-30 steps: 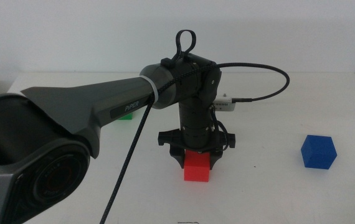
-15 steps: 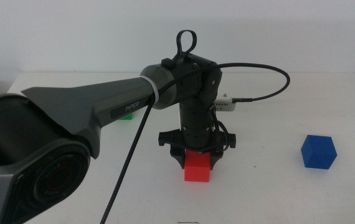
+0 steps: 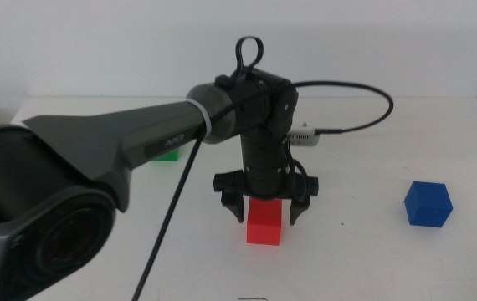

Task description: Stack red cubes first, then green, then blue cubes in a specific spot.

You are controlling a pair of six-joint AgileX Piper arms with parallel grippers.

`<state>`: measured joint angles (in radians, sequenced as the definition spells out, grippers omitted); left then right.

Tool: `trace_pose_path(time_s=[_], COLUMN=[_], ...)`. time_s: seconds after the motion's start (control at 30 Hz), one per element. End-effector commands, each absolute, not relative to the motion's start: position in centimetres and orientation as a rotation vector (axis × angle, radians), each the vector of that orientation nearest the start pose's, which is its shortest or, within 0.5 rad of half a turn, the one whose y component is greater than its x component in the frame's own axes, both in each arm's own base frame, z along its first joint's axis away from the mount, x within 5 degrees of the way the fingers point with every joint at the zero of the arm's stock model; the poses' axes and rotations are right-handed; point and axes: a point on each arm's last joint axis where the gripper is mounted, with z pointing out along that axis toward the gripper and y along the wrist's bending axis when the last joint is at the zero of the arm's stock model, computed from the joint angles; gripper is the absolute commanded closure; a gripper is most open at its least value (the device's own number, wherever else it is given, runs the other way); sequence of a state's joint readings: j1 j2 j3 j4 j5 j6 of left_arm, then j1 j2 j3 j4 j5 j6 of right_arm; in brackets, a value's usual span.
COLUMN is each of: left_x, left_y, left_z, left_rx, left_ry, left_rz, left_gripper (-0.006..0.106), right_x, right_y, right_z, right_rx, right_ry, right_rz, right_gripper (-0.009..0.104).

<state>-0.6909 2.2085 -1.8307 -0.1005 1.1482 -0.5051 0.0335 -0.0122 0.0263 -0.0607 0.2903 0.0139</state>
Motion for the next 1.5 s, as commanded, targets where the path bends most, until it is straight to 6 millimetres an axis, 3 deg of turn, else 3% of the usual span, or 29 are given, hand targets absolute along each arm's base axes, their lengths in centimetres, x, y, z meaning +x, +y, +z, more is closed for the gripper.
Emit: trace_pose_path(time_s=[0.0, 0.17, 0.4, 0.67, 1.0, 1.2, 1.37, 1.47], left_x=[34.0, 33.3, 32.2, 32.5, 36.8, 39.5, 41.3, 42.5], left_y=[-29.8, -28.9, -26.8, -22.8, -15.5, -11.3, -9.7, -9.8], left_z=[24.4, 27.4, 31.0, 35.0, 35.2, 35.1, 33.5, 32.1], left_rx=[0.236, 0.223, 0.213, 0.177, 0.108, 0.008, -0.01, -0.012], left_ry=[2.948, 2.9, 2.844, 2.715, 2.693, 2.618, 2.615, 2.602], left_rz=[-0.366, -0.382, -0.266, -0.166, -0.15, -0.275, -0.295, -0.277], left_gripper=[0.007, 0.007, 0.007, 0.007, 0.007, 0.007, 0.007, 0.007], right_x=[5.4, 5.4, 5.4, 5.4, 5.4, 5.4, 5.4, 5.4], right_y=[0.0, 0.0, 0.0, 0.0, 0.0, 0.0, 0.0, 0.0], right_z=[19.0, 19.0, 19.0, 19.0, 19.0, 19.0, 19.0, 19.0], right_rx=[-0.059, -0.059, -0.059, -0.059, -0.059, -0.059, -0.059, -0.059], right_ry=[1.688, 1.688, 1.688, 1.688, 1.688, 1.688, 1.688, 1.688], right_rz=[-0.036, -0.036, -0.036, -0.036, -0.036, -0.036, -0.036, -0.036], right_gripper=[0.003, 0.003, 0.003, 0.003, 0.003, 0.003, 0.003, 0.003])
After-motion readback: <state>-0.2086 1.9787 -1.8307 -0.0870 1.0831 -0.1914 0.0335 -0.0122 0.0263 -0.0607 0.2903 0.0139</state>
